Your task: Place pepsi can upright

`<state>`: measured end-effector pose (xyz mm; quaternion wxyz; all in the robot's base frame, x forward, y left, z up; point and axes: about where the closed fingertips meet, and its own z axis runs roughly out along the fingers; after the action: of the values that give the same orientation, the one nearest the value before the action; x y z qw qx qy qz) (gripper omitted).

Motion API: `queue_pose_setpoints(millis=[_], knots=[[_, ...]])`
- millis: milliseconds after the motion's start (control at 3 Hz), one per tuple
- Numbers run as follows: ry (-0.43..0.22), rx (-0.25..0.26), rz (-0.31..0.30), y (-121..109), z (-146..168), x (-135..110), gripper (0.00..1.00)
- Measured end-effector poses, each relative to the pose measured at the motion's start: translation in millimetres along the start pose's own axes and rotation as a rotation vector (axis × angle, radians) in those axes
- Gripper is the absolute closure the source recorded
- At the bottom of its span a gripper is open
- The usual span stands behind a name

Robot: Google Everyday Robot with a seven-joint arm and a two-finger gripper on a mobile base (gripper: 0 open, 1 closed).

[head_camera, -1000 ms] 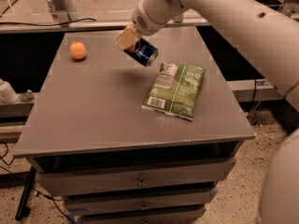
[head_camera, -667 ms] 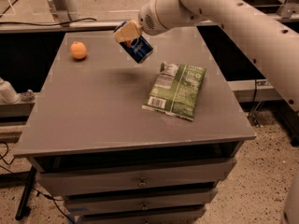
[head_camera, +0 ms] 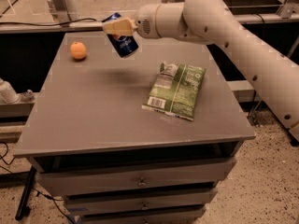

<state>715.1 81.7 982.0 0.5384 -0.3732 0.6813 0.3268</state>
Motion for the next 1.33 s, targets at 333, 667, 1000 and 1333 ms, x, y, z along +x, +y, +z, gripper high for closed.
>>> queue_pose_setpoints(millis=[333,667,1000,1333], knots=[[-0.009,-0.011,-0.001,3,0,3,1.00],[-0.094,-0.010,0.018,-4,-2,14,1.00],[-0.196,-0.036,-0.014,-5,-1,16,1.00],[-0.227,-0.078,-0.060,-8,-3,18,1.00]])
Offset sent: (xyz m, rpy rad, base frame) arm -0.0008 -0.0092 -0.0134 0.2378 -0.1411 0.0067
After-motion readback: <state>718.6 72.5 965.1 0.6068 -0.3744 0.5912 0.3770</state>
